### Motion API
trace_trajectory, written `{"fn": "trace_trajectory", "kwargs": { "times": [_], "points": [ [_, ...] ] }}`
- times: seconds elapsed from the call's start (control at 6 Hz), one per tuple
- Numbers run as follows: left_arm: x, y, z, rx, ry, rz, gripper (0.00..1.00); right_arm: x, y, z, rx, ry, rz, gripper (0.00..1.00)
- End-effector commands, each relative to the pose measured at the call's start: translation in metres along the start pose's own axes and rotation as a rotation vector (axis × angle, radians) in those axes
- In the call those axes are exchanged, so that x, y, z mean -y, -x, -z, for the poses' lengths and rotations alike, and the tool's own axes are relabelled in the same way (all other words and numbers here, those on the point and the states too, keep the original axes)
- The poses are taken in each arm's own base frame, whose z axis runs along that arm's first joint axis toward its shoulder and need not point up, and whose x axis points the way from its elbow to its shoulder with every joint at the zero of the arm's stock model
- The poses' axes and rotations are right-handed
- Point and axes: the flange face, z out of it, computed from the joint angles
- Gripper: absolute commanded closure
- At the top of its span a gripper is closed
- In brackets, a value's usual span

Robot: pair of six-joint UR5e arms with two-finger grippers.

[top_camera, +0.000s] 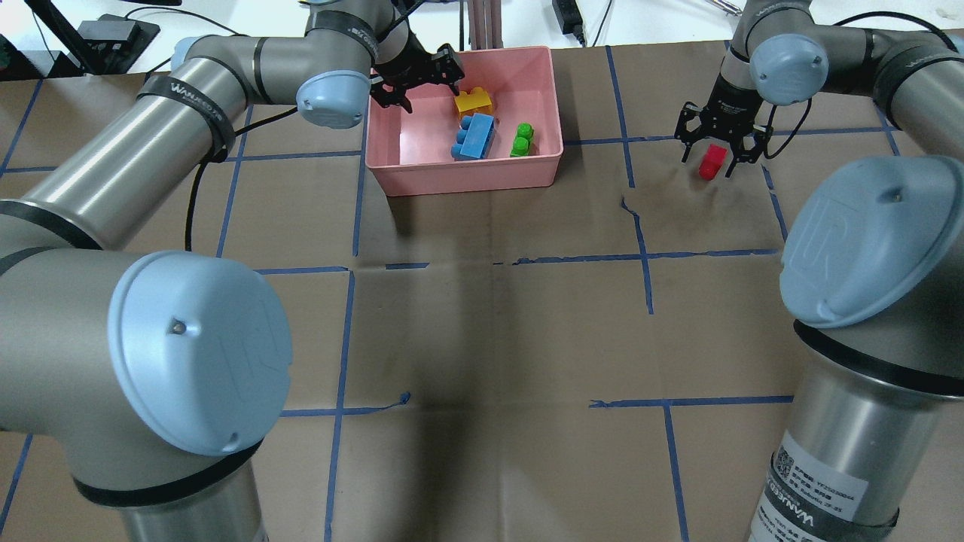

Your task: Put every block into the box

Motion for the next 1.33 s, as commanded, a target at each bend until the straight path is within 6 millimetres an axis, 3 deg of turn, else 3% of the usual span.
{"fn": "trace_trajectory", "kwargs": {
  "times": [0.0, 0.17, 0.33, 0.67, 0.83, 1.0, 1.17],
  "points": [
    [-0.037, 0.09, 0.077, 0.154, 0.082, -0.162, 0.05, 0.004, -0.01, -0.002, 0.003, 0.007, -0.016, 0.34],
    [-0.058, 0.1, 0.115, 0.266, 0.182, -0.174, 0.03, 0.004, -0.01, -0.002, 0.006, 0.008, -0.013, 0.48],
    [-0.084, 0.096, 0.15, 0.279, 0.243, -0.177, 0.03, 0.004, -0.01, -0.003, 0.005, 0.011, -0.011, 0.61],
    [-0.153, 0.07, 0.207, 0.167, 0.3, -0.158, 0.04, 0.008, -0.009, 0.015, 0.017, -0.02, -0.008, 0.67],
    [-0.18, 0.074, 0.213, 0.159, 0.304, -0.159, 0.04, 0.011, -0.005, 0.052, 0.035, -0.083, -0.009, 0.67],
    [-0.185, 0.074, 0.211, 0.147, 0.309, -0.157, 0.04, 0.006, 0.008, 0.105, 0.055, -0.154, 0.014, 0.67],
    [-0.179, 0.076, 0.212, 0.144, 0.303, -0.152, 0.03, -0.027, 0.052, 0.146, 0.06, -0.186, 0.083, 0.66]
  ]
}}
